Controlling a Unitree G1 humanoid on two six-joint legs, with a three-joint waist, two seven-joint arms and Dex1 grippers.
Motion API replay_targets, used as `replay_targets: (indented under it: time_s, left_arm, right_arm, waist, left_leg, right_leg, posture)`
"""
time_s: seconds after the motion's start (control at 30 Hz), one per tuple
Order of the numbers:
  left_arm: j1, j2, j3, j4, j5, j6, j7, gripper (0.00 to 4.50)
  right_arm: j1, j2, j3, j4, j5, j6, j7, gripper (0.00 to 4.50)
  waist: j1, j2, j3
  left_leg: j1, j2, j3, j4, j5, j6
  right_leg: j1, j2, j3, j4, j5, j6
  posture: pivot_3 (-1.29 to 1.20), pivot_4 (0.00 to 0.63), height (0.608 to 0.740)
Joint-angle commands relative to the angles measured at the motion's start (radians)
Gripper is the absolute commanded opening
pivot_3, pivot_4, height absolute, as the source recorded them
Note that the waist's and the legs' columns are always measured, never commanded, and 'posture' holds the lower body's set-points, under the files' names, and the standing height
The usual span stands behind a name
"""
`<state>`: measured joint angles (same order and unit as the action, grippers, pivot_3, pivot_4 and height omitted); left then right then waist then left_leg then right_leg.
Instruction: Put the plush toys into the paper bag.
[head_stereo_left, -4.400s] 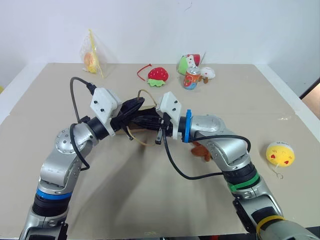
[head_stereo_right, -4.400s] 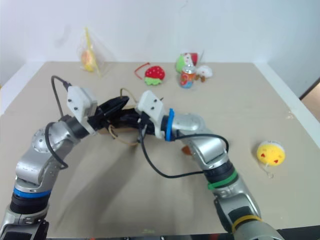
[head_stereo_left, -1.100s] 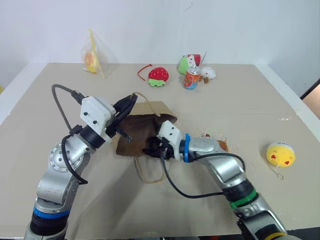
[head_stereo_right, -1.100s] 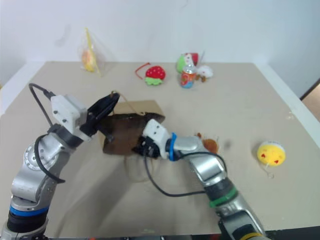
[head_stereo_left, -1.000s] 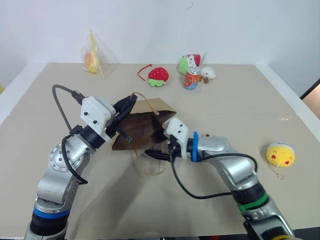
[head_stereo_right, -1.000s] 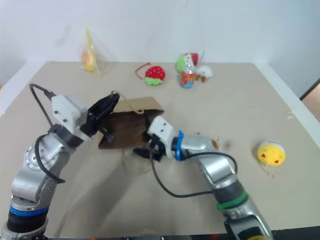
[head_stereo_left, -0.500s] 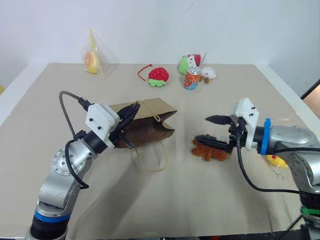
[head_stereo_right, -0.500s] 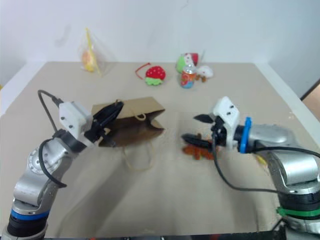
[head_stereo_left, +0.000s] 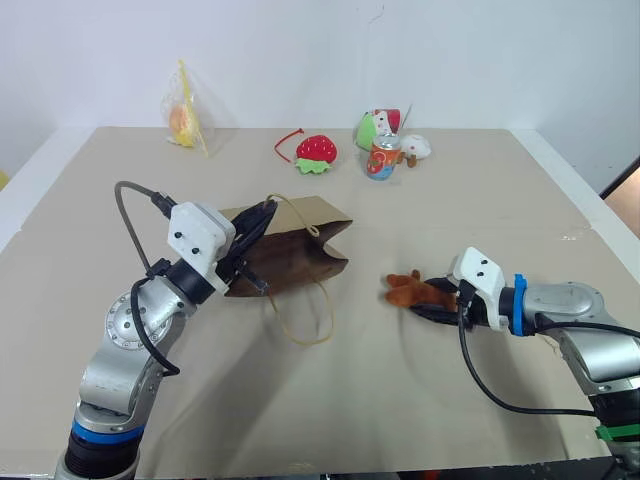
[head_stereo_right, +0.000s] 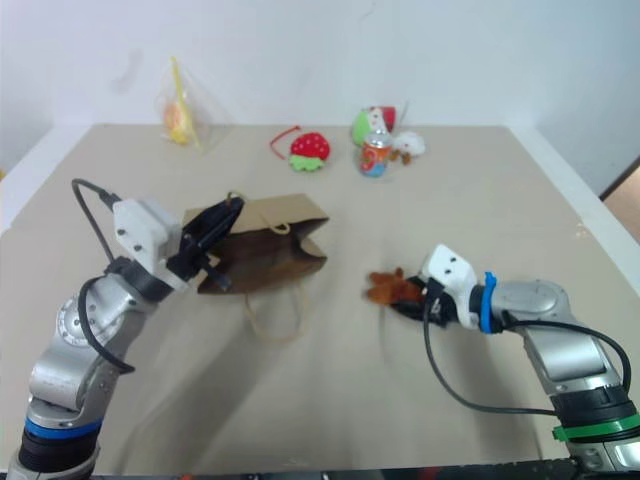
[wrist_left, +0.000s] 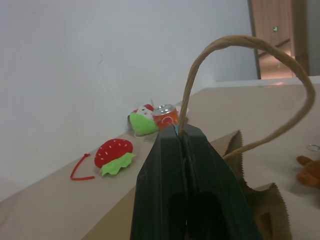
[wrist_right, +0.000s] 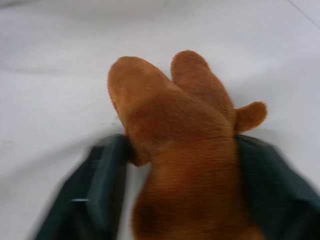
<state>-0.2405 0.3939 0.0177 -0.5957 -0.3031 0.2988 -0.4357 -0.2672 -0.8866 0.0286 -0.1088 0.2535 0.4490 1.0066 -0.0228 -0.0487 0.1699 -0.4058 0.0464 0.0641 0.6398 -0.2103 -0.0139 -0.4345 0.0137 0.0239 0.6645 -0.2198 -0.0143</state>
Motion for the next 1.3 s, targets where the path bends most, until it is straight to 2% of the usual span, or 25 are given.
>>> replay_targets:
  time_s: [0.03,0.1,0.17,0.33,0.5,0.6,0.73,1.0,1.3]
  left_arm:
    - [-0.013,-0.004,0.023,-0.013,-0.024,0.01,0.007,0.0]
    - [-0.011,-0.004,0.023,-0.017,-0.039,0.025,0.005,0.0]
    - [-0.008,-0.004,0.025,-0.02,-0.056,0.039,0.004,0.0]
    - [-0.003,0.001,0.028,-0.029,-0.073,0.055,0.006,0.0]
    - [-0.005,0.001,0.031,-0.028,-0.079,0.065,0.011,0.0]
    - [-0.009,-0.001,0.033,-0.025,-0.08,0.069,0.014,0.0]
    - [-0.016,-0.009,0.03,-0.025,-0.077,0.075,0.026,0.0]
    - [-0.024,-0.016,0.016,-0.029,-0.071,0.075,0.028,0.0]
    - [-0.02,-0.019,-0.001,-0.045,-0.06,0.069,0.033,0.0]
  right_arm:
    - [0.001,0.003,0.007,0.009,-0.006,-0.02,0.018,1.36]
    - [0.002,0.004,0.002,0.001,-0.004,-0.025,0.018,0.58]
    - [-0.007,0.008,-0.014,-0.013,0.008,-0.022,0.014,0.07]
    - [-0.069,0.02,-0.078,-0.081,0.118,0.066,0.026,0.06]
    - [-0.2,0.052,-0.13,-0.223,0.368,0.307,0.016,0.06]
    - [-0.271,0.083,-0.108,-0.304,0.468,0.428,-0.027,0.06]
    - [-0.325,0.155,-0.041,-0.364,0.522,0.508,-0.087,0.06]
    - [-0.446,0.288,0.146,-0.274,0.387,0.41,-0.114,0.06]
    - [-0.532,0.41,0.28,-0.106,0.205,0.306,-0.154,0.06]
  waist:
    - [0.0,0.0,0.0]
    - [0.0,0.0,0.0]
    - [-0.001,0.0,0.0]
    - [-0.001,0.0,0.0]
    - [-0.001,0.0,0.0]
    - [0.0,0.0,0.0]
    - [0.0,0.0,0.0]
    - [-0.001,0.0,0.0]
    - [-0.001,0.0,0.0]
  left_leg:
    - [0.0,0.0,0.0,0.0,0.0,0.0]
    - [0.0,0.0,0.0,0.0,0.0,0.0]
    - [0.0,0.0,0.0,0.0,0.0,0.0]
    - [0.001,0.0,0.0,0.0,0.0,0.0]
    - [0.0,0.001,0.0,0.0,0.0,-0.001]
    - [0.0,0.001,-0.001,0.0,0.0,-0.001]
    - [-0.001,0.002,-0.001,0.0,0.0,-0.001]
    - [-0.001,0.001,0.0,0.001,0.0,0.0]
    - [-0.002,0.002,0.0,0.0,0.001,0.0]
  right_leg:
    - [0.0,0.0,0.0,0.0,0.0,0.0]
    - [0.0,0.0,0.0,0.0,0.0,0.0]
    - [0.0,0.0,0.0,0.0,0.0,0.0]
    - [0.0,0.0,0.001,0.0,0.001,0.0]
    - [-0.001,0.002,0.001,0.0,0.001,0.0]
    - [0.0,0.002,0.0,0.0,0.0,0.0]
    - [0.0,0.0,0.0,0.0,0.0,0.0]
    - [-0.001,-0.001,0.0,0.0,0.001,0.001]
    - [-0.002,0.0,0.0,0.0,0.001,0.0]
  posture:
    - [0.0,0.15,0.74]
    - [0.0,0.15,0.74]
    - [0.0,0.15,0.74]
    - [0.0,0.15,0.74]
    - [0.0,0.15,0.74]
    - [0.0,0.15,0.74]
    - [0.0,0.15,0.74]
    - [0.0,0.15,0.74]
    - [0.0,0.15,0.74]
